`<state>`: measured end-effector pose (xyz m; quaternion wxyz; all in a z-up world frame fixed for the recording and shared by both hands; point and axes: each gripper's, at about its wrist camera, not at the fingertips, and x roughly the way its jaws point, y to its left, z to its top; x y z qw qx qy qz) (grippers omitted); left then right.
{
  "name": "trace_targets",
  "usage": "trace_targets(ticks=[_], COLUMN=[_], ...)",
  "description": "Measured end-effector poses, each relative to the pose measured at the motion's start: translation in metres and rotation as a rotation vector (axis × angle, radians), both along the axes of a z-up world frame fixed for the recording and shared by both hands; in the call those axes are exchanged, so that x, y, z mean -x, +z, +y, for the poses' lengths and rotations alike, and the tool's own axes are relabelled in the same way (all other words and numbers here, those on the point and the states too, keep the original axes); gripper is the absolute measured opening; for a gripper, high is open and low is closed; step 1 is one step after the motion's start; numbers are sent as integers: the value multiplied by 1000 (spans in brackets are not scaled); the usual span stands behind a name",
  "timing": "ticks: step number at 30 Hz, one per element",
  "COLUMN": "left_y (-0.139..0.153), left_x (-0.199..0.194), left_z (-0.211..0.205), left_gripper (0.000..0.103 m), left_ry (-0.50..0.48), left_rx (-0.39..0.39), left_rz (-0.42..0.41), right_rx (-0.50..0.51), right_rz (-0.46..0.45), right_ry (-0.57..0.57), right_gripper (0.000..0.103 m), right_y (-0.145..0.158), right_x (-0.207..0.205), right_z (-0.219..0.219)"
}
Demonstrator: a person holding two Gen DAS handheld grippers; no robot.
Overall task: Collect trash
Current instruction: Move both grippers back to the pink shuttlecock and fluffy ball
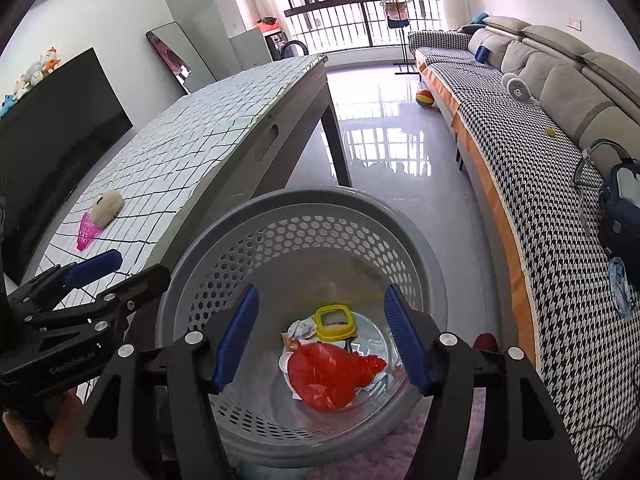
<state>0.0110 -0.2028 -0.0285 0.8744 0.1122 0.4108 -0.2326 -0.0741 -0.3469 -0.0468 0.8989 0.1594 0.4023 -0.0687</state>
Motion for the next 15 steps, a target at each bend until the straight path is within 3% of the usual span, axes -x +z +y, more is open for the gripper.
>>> trace_targets(ticks=[15], left_y=[11], left_x=[-3], left_z=[35], left_gripper=[85], left_ry=[88], left_rx=[5], left_rz=[-46], right_rx=[-2], right_rz=[-58], right_ry=[42], right_gripper=[75], right_y=[8], right_x=[1], right_z=[24])
